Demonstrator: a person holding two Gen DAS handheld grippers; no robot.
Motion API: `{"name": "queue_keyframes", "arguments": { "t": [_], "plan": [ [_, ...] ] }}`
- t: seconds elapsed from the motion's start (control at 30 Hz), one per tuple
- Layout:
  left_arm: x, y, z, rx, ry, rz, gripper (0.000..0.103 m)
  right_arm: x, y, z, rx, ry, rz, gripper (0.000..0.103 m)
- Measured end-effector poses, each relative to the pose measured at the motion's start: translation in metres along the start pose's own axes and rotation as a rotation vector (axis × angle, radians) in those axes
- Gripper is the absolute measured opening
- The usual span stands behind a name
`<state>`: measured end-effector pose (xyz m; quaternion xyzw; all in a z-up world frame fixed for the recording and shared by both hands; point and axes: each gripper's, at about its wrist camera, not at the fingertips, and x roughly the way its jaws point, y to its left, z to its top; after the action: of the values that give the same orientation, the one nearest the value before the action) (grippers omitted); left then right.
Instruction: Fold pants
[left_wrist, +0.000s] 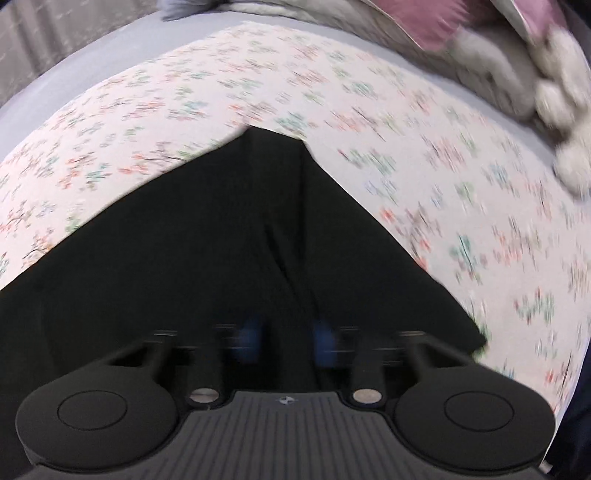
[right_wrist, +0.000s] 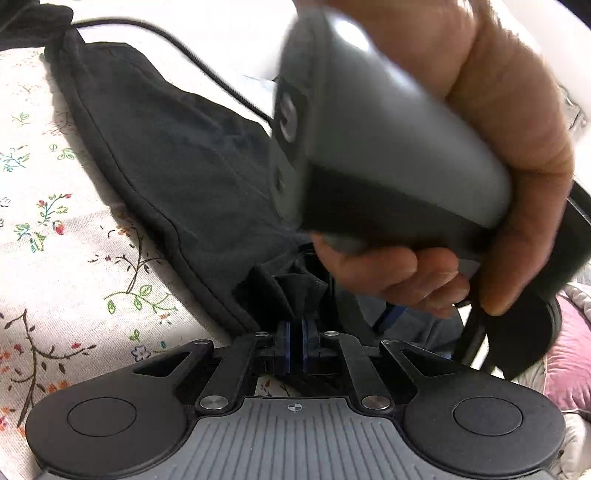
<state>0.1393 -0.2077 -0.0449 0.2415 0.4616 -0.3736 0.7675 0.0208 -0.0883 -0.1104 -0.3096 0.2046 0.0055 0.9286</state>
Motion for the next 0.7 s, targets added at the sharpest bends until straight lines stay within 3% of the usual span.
{"name": "queue_keyframes", "arguments": {
  "t": [0.07, 0.17, 0.23, 0.3, 0.33, 0.37, 0.43, 0.53, 0.7],
  "plan": [
    [-0.008, 0.022, 0.004, -0.062, -0.03, 0.011, 0.014, -0.001, -0.002, 0.001, 0.012, -0.001, 0.006, 0.006],
    [-0.015, 0.056, 0.007, -0.094, -0.065, 0.095, 0.014, 0.0, -0.013, 0.001, 0.07, -0.004, 0.022, 0.005],
    [-0.022, 0.084, 0.014, -0.195, -0.092, 0.104, 0.016, -0.002, -0.02, 0.004, 0.107, -0.017, 0.026, 0.004],
    [-0.03, 0.113, 0.011, -0.324, -0.128, 0.073, 0.042, -0.007, -0.023, 0.007, 0.125, -0.045, 0.017, 0.004],
    [-0.034, 0.128, 0.005, -0.395, -0.143, 0.074, 0.07, -0.01, -0.024, 0.009, 0.134, -0.06, 0.011, 0.004],
    [-0.038, 0.14, -0.002, -0.451, -0.161, 0.094, 0.08, -0.013, -0.025, 0.011, 0.148, -0.08, 0.006, 0.004],
    [-0.043, 0.163, -0.019, -0.569, -0.204, 0.118, 0.08, -0.017, -0.028, 0.014, 0.168, -0.107, -0.003, 0.004],
    [-0.046, 0.19, -0.058, -0.789, -0.22, 0.019, 0.08, -0.022, -0.027, 0.017, 0.174, -0.125, -0.003, 0.004],
    [-0.046, 0.166, -0.108, -0.802, -0.19, -0.18, 0.091, -0.019, -0.029, 0.018, 0.187, -0.132, -0.007, 0.004]
  ]
}}
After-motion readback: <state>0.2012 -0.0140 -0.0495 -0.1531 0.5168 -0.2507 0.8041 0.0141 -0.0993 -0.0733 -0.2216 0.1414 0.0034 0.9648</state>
